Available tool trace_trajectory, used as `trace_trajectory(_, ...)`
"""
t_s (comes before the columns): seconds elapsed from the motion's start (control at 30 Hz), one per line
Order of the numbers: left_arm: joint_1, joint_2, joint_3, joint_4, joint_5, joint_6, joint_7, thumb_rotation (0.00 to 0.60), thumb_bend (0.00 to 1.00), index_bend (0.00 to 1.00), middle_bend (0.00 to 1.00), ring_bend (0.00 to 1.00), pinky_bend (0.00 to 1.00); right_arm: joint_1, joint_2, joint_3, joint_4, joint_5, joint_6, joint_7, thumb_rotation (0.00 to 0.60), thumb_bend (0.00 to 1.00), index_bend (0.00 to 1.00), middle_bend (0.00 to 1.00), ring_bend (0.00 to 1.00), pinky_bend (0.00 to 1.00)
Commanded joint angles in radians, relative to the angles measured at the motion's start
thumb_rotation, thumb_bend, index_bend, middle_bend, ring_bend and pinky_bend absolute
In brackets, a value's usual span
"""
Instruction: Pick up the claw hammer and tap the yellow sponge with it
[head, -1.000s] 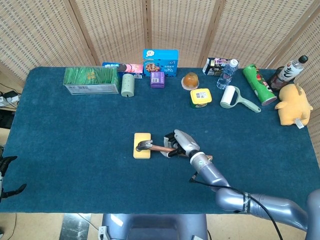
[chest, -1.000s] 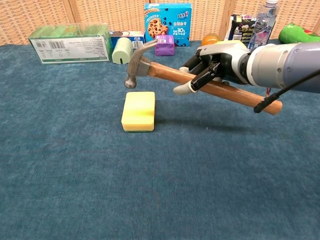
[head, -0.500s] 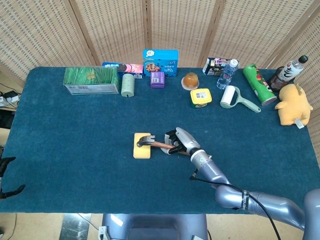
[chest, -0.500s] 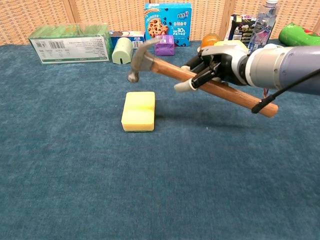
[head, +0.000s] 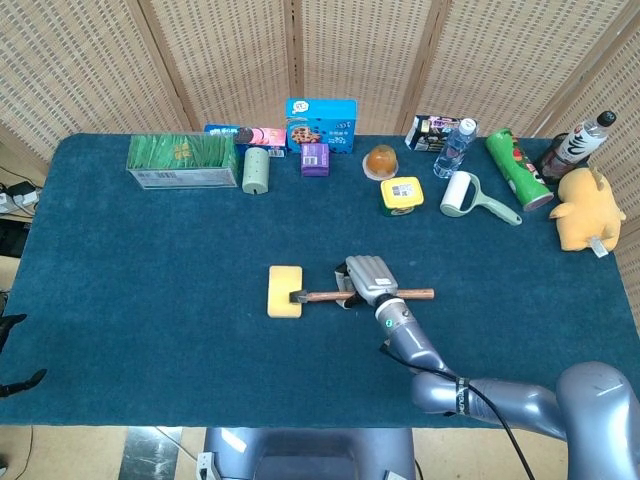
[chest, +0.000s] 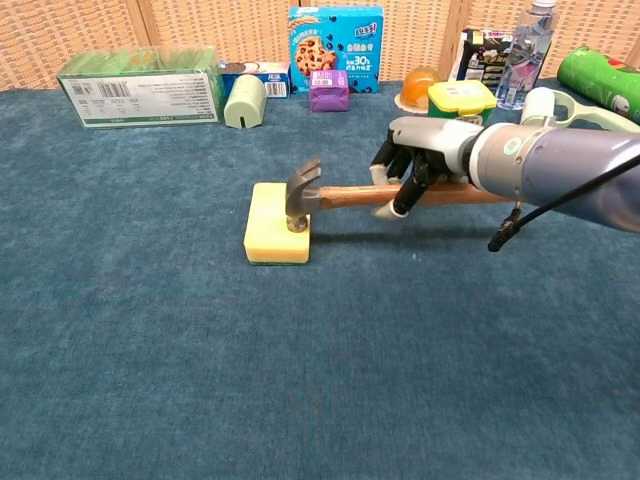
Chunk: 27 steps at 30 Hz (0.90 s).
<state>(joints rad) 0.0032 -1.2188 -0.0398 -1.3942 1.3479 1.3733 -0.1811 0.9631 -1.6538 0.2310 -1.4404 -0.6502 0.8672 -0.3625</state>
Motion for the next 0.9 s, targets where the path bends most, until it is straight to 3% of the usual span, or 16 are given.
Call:
trace_trajectory(0.03, 0.0, -0.001, 0.0, 0.004, 0.0, -0.002, -0.002, 0.6, 0.2, 0.15, 0.16, 0.08, 0.09, 0.039, -0.026, -0.029, 0.003, 0.074, 0.062, -0.117, 0.6, 0.39, 0.89, 1.0, 1.0, 1.0)
trace_trajectory(0.23, 0.001, -0.001, -0.001, 0.011, 0.002, 0.0, -0.013, 0.6, 0.2, 0.15, 0.16, 0.08, 0.09, 0.033, 0.009, -0.002, -0.062, 0.084, 0.114, -0.14, 0.6, 0.4, 0.89, 1.0, 1.0, 1.0)
trace_trajectory(0.47, -0.001, -0.006, 0.004, 0.016, 0.014, -0.001, -0.022, 0.6, 0.2, 0.15, 0.16, 0.08, 0.09, -0.035, 0.126, 0.087, -0.217, 0.086, 0.075, 0.023, 0.6, 0.4, 0.89, 1.0, 1.0, 1.0)
trace_trajectory(0.67, -0.004, -0.004, 0.005, 0.005, 0.023, 0.002, -0.011, 0.6, 0.2, 0.15, 0.16, 0.08, 0.09, -0.079, 0.167, 0.075, -0.229, 0.036, 0.081, 0.076, 0.6, 0.4, 0.89, 1.0, 1.0, 1.0)
trace_trajectory(0.9, -0.005, 0.0, 0.008, -0.018, 0.027, 0.006, 0.013, 0.6, 0.2, 0.15, 0.16, 0.08, 0.09, -0.125, 0.163, 0.029, -0.154, -0.032, 0.056, 0.14, 0.6, 0.4, 0.89, 1.0, 1.0, 1.0)
